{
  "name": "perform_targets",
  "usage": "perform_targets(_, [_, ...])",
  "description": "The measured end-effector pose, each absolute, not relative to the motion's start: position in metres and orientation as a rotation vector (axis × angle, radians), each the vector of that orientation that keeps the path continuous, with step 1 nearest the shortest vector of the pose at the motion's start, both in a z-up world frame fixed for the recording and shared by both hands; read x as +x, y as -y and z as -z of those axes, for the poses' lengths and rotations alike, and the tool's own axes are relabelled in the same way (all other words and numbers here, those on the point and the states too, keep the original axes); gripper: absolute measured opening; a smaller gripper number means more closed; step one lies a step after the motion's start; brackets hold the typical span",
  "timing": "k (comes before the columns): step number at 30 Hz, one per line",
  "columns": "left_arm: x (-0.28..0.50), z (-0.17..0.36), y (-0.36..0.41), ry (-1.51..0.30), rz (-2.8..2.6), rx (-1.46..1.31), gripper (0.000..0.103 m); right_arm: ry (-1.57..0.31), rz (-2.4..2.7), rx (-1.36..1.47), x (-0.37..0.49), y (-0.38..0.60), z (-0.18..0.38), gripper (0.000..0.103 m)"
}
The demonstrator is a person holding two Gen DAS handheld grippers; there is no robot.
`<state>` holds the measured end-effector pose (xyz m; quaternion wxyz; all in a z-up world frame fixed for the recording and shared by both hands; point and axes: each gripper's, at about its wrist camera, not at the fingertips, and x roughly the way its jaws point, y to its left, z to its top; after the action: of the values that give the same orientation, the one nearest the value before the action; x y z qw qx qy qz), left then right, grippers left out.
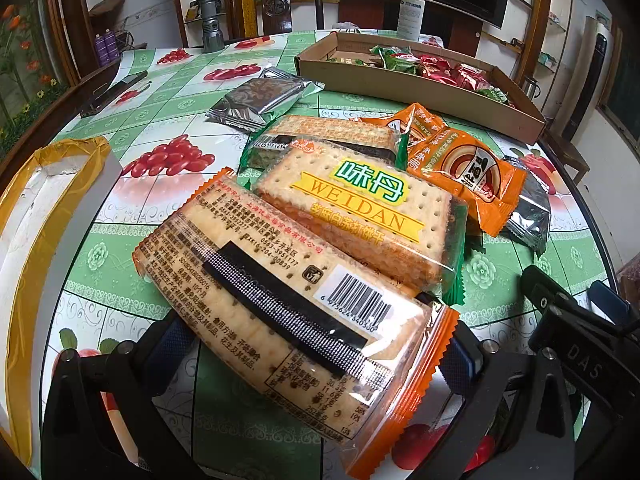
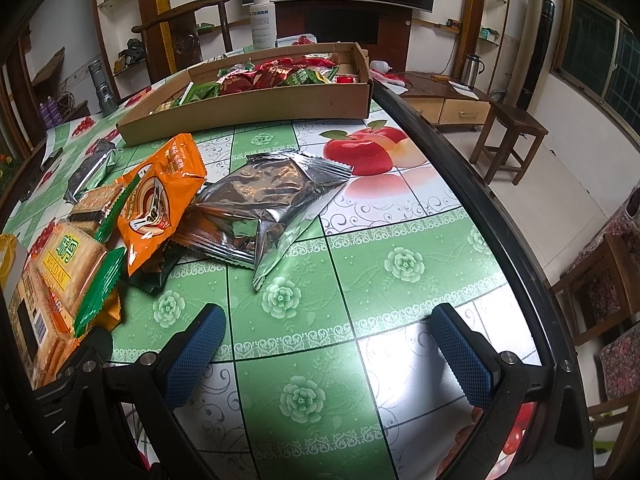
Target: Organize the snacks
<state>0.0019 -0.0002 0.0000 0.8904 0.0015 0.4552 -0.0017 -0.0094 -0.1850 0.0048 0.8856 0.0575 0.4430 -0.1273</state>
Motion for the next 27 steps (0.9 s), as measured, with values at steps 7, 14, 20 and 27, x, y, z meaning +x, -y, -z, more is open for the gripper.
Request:
perform_targets(7, [0.002, 0.000, 0.000, -0.945, 0.004, 0.003, 0.103, -0.920, 0.297, 0.131, -0.007, 0.182, -0.006, 0.103])
perform_targets(14, [0.002, 0.000, 0.000, -0.944, -0.002, -0.005, 0.103, -0.920, 0.298, 0.131, -0.007, 0.182, -0.006, 0.103])
perform_targets(20, [0.003, 0.001, 0.002, -0.965, -0.014, -0.005, 0.103, -0.918, 0.311, 0.137, -0.008, 0.184, -0.006, 0.103])
perform_targets(27, [-0.016, -0.003, 0.015, -1.042, 0.166, 0.091, 0.103, -0.921, 0.258, 0.111, -0.009, 0.181, -0.006, 0.103])
